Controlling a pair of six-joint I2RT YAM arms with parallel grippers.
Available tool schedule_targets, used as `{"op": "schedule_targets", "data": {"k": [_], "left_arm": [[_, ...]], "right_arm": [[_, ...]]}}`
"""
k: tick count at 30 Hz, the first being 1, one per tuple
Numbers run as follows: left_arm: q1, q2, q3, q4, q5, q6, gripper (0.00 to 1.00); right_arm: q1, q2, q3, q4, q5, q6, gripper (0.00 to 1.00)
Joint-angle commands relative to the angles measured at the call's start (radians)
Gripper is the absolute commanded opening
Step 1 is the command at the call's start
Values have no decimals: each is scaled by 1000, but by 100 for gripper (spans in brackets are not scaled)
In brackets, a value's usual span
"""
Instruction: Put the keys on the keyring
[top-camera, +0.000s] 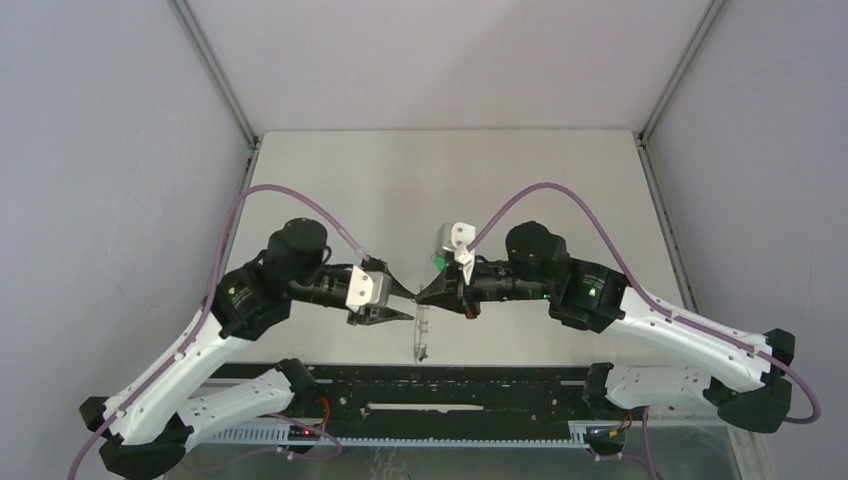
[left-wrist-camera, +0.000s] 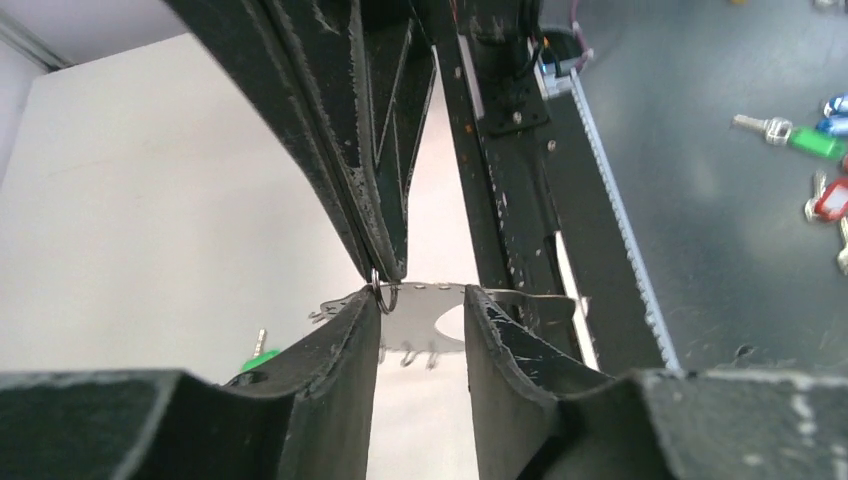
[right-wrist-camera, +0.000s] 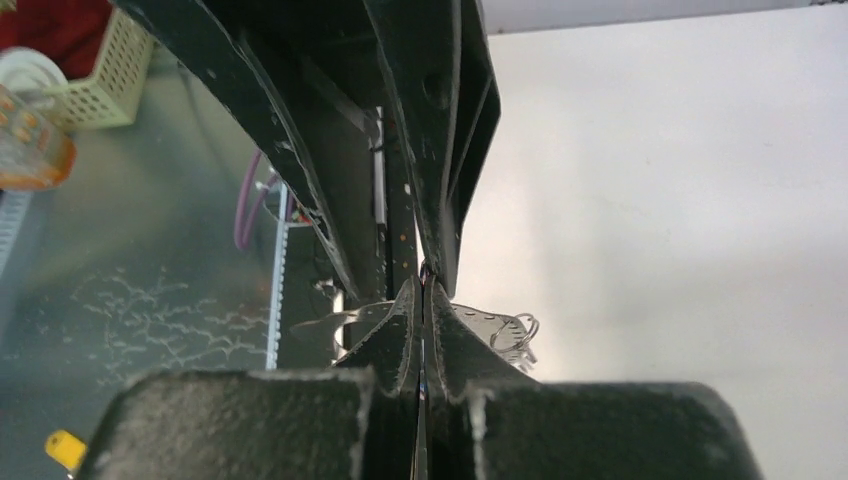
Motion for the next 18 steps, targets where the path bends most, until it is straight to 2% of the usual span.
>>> {"op": "schedule_targets", "data": {"k": [1,5,7,12,18], "left_arm": [[10,-80,-4,156,0,-234,42],[15,-161,-115,325,-19,-417,43],[17,-171,-138,344,-21,-466,41],[19,-181,-170,364,-39,-479,41],[31,-180,-171,367,-77,-469,39]], "right_arm": [[-52,-100,-107,260,-86,143,0],[-79,-132,-183,422,-152,236,0],[-79,-136,-197,471,-163,261,0],[-78,-139,-224,536,-191,301,0],[-76,-139,-224,535,-218,304,0]]}}
